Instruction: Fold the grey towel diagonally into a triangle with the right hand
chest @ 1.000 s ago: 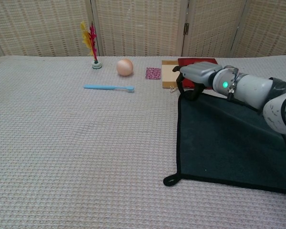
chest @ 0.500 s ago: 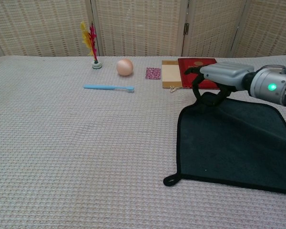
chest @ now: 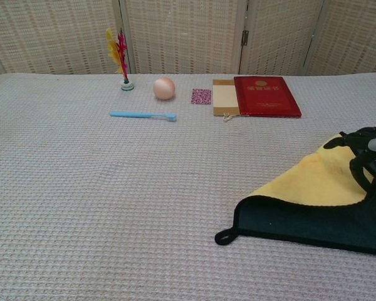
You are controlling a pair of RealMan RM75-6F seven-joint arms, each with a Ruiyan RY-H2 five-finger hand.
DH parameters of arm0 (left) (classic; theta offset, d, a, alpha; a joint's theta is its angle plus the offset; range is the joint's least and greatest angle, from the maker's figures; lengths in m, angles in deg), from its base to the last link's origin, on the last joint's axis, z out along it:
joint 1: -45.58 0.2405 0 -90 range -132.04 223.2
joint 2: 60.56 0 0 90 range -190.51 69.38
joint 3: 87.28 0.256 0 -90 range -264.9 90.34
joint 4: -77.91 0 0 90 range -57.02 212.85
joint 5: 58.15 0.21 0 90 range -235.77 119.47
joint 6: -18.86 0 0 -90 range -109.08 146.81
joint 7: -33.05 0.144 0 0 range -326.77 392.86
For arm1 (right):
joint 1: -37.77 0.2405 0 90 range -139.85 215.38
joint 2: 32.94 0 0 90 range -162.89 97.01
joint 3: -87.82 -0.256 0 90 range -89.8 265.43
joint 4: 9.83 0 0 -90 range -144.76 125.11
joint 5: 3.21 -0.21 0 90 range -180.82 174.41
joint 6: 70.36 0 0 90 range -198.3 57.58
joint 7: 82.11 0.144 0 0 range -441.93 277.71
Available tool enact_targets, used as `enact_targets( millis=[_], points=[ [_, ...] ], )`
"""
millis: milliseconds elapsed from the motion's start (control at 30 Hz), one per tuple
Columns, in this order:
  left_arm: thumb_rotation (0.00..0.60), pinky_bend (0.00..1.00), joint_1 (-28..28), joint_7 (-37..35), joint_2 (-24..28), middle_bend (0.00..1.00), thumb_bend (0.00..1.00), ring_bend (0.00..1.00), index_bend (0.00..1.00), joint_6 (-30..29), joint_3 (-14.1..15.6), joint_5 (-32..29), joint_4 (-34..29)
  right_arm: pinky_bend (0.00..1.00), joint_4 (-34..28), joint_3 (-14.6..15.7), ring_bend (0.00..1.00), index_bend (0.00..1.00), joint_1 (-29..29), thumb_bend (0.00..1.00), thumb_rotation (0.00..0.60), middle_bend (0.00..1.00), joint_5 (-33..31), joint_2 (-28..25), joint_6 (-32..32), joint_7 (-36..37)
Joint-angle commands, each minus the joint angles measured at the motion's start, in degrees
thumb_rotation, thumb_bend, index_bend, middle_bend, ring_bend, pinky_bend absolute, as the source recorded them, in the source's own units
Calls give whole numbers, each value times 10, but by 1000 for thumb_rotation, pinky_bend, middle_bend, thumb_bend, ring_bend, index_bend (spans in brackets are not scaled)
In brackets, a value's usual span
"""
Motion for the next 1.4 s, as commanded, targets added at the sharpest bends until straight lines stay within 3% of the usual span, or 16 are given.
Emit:
enact_targets(
  millis=[33, 300, 1033, 1400],
  points=[
    [600, 0, 1, 0, 0, 62, 648, 1, 0, -1, 1, 1, -1, 0, -6, 13, 48, 713, -16, 516, 600, 79, 20, -5, 16, 10],
    [600, 0, 3, 0, 3, 62, 648, 1, 0, -8, 3, 7, -5, 0, -11, 33, 48, 715, -39, 516, 600, 80, 53, -12, 28, 8],
    [600, 0, -1, 9, -4, 62, 647, 1, 0, 2, 3, 3, -2, 0, 8, 37, 52, 704, -73, 516, 600, 79, 42, -18, 6, 4],
    [600, 0, -1, 5, -3, 62, 646, 1, 0, 2, 2, 1, -2, 0, -2, 38, 7, 298, -72, 515, 600, 0, 64, -35, 5, 41]
  ],
)
